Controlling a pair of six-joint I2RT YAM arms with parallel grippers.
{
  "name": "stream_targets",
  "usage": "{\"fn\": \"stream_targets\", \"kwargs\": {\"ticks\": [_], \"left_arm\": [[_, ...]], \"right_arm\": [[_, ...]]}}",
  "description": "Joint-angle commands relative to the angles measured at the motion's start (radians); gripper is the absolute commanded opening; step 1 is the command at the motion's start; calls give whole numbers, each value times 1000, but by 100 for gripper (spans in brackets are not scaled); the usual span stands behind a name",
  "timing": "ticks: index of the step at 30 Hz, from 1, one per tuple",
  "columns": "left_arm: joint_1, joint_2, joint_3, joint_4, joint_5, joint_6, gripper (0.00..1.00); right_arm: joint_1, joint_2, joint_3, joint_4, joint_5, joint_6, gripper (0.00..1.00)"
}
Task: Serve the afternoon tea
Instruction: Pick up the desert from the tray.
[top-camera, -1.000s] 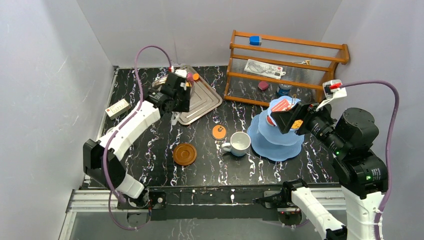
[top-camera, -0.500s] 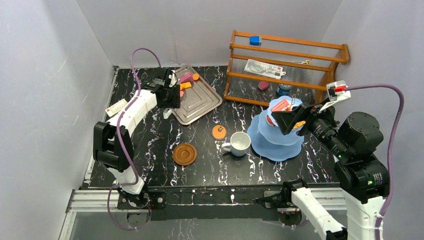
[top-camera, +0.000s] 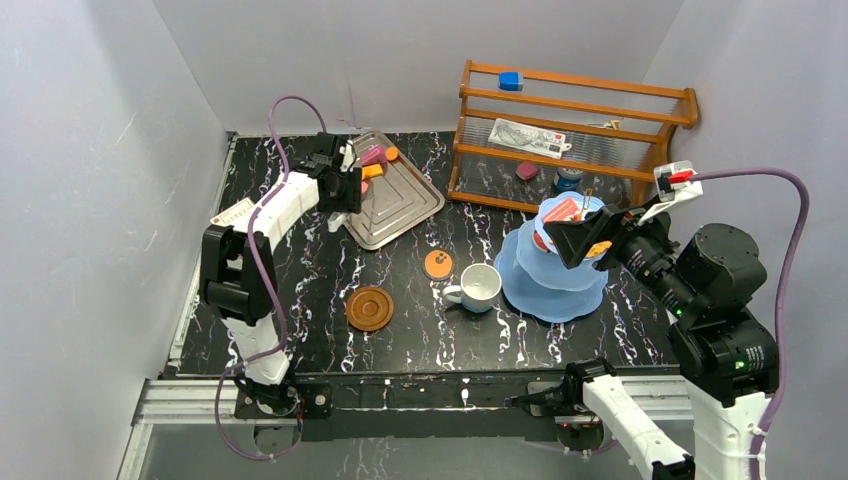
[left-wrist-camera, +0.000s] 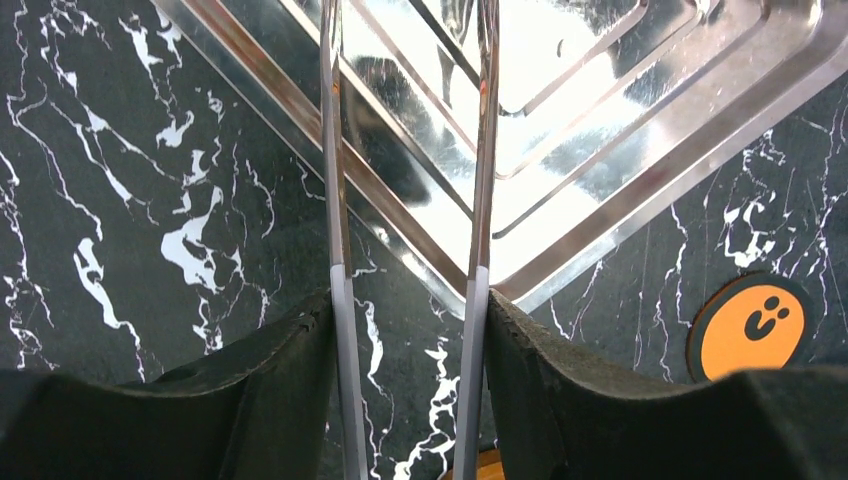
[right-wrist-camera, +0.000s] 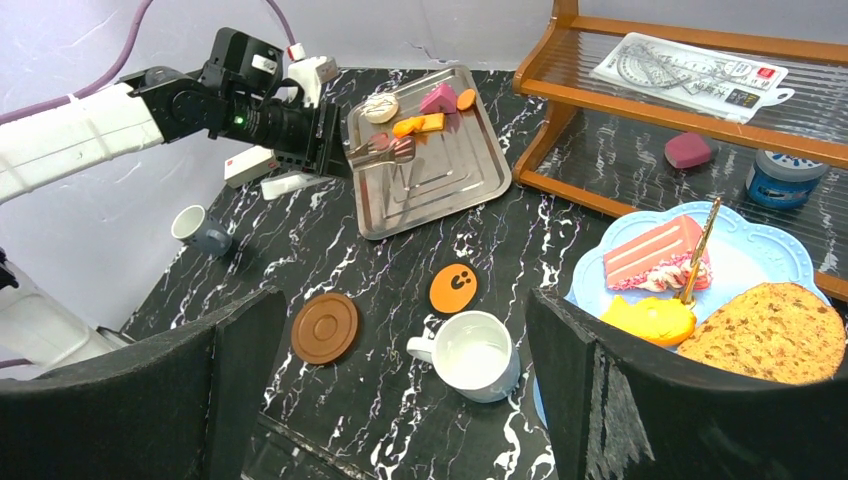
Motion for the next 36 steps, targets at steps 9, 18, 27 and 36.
{"fn": "stream_targets", "kwargs": {"ticks": [9, 18, 27, 36], "left_arm": [[10, 24, 70, 22, -22, 32, 49], [10, 39, 81, 20, -42, 43, 46], [10, 44, 91, 18, -48, 52, 42], [9, 48, 95, 12, -51, 55, 41]], "right_arm": [[0, 15, 40, 49, 25, -26, 99], [0, 2, 23, 53, 14, -10, 99], [0, -6, 38, 36, 25, -13, 99], [-1, -3, 61, 20, 36, -30, 99]]}}
